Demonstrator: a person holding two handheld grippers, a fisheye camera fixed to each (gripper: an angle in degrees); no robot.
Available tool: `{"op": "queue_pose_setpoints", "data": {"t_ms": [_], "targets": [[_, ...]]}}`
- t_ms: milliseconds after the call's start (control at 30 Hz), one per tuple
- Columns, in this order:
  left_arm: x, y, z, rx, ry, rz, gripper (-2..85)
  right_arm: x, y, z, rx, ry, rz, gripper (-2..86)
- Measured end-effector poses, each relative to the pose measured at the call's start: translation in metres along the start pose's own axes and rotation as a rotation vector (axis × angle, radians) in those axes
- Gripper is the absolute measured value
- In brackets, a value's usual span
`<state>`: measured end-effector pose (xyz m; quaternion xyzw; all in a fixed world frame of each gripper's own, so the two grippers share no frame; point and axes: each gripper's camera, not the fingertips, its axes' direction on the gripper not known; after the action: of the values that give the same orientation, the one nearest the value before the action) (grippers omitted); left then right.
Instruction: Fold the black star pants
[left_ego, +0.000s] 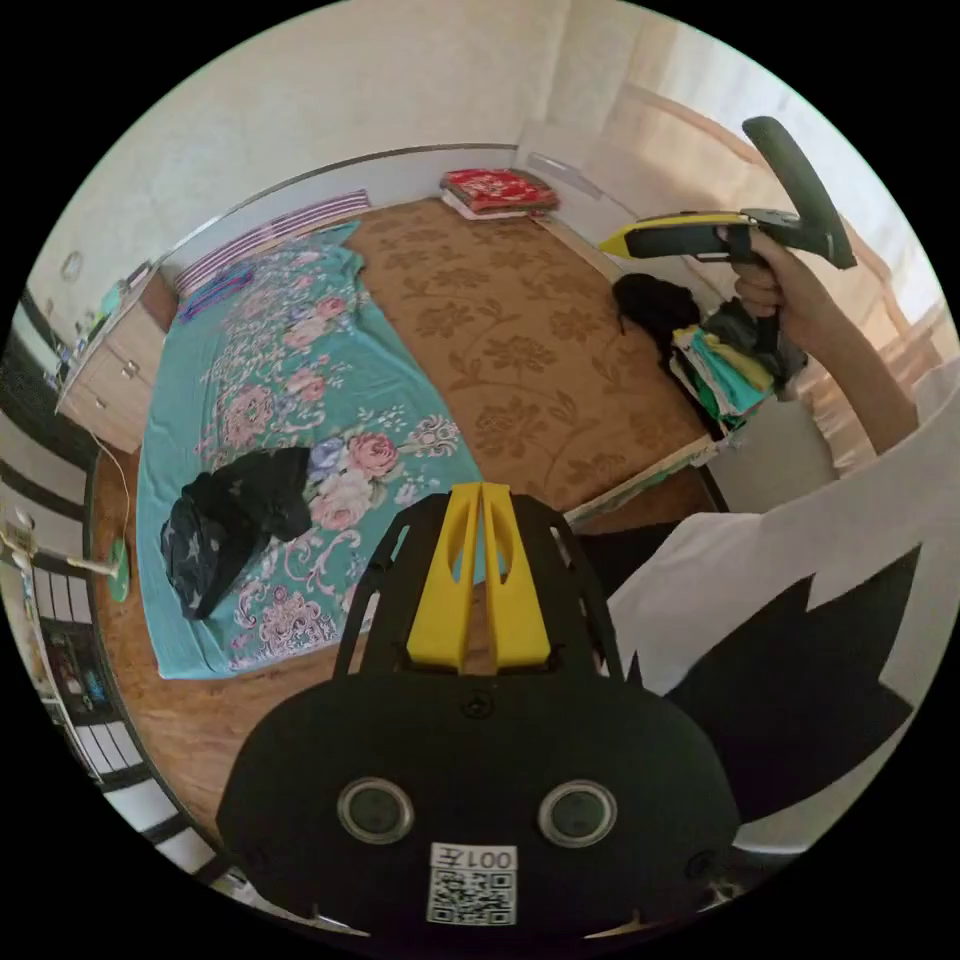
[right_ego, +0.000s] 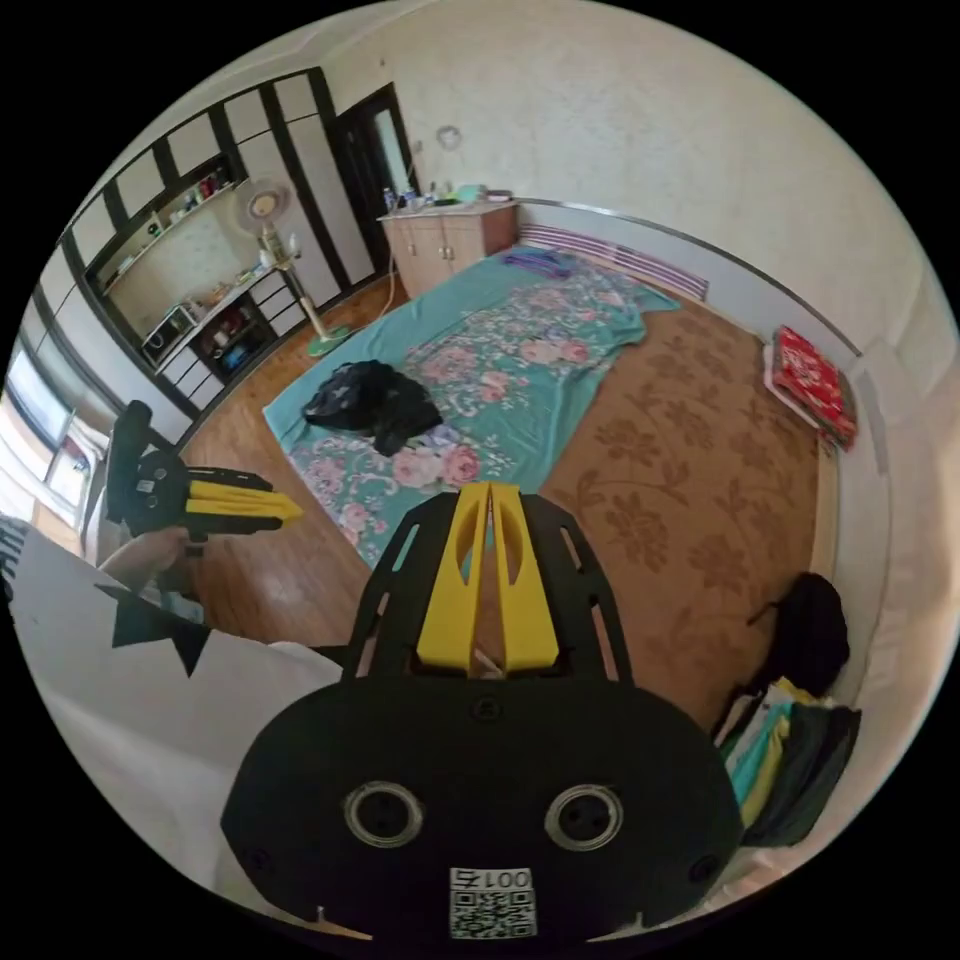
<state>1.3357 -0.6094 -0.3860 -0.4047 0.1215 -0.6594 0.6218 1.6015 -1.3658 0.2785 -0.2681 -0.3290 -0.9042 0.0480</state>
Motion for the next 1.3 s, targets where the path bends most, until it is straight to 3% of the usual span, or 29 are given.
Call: {"op": "queue_pose_setpoints", "data": {"t_ms": [133, 300, 400, 533, 700, 1000, 1100, 1167, 1233, 1300], "targets": [[-0.133, 0.051, -0.041, 0.035, -0.006, -0.109, -1.0, -0.086, -0.12, 0.006, -0.043, -0.003, -0.135, 0.6], [-0.335, 0.136, -0.1, -0.003, 0.012, -0.406, -0.9, -0.178, -0.259, 0.049, -0.082, 0.054, -0.311, 1.8], [-0.443, 0.194, -0.146, -0.007, -0.064, -0.473, -0.9, -0.249, -0.366, 0.076, 0.019, -0.071, -0.364, 3.4], [-0.578, 0.272, -0.201, 0.003, -0.097, -0.649, -0.9, -0.367, -0.537, 0.133, -0.017, -0.281, -0.46, 7.5], [-0.776, 0.384, -0.269, 0.018, -0.08, -0.817, -0.9, -0.514, -0.717, 0.229, -0.156, -0.384, -0.445, 9.1], [-1.099, 0.522, -0.351, -0.17, 0.057, -0.763, -0.8, -0.756, -0.953, 0.413, -0.598, -0.18, -0.26, 5.7], [-1.192, 0.553, -0.383, -0.17, 0.131, -0.752, -0.5, -0.823, -1.025, 0.395, -0.578, -0.097, -0.229, 3.2], [-1.243, 0.564, -0.403, -0.177, 0.142, -0.716, 0.2, -0.854, -1.069, 0.367, -0.525, -0.148, -0.216, 2.3], [-1.291, 0.57, -0.423, -0.198, 0.126, -0.66, 3.2, -0.884, -1.136, 0.315, -0.431, -0.357, -0.13, 1.3], [-1.347, 0.573, -0.45, -0.165, 0.013, -0.547, 12.2, -0.907, -1.187, 0.273, -0.366, -0.502, -0.093, 0.8]]}}
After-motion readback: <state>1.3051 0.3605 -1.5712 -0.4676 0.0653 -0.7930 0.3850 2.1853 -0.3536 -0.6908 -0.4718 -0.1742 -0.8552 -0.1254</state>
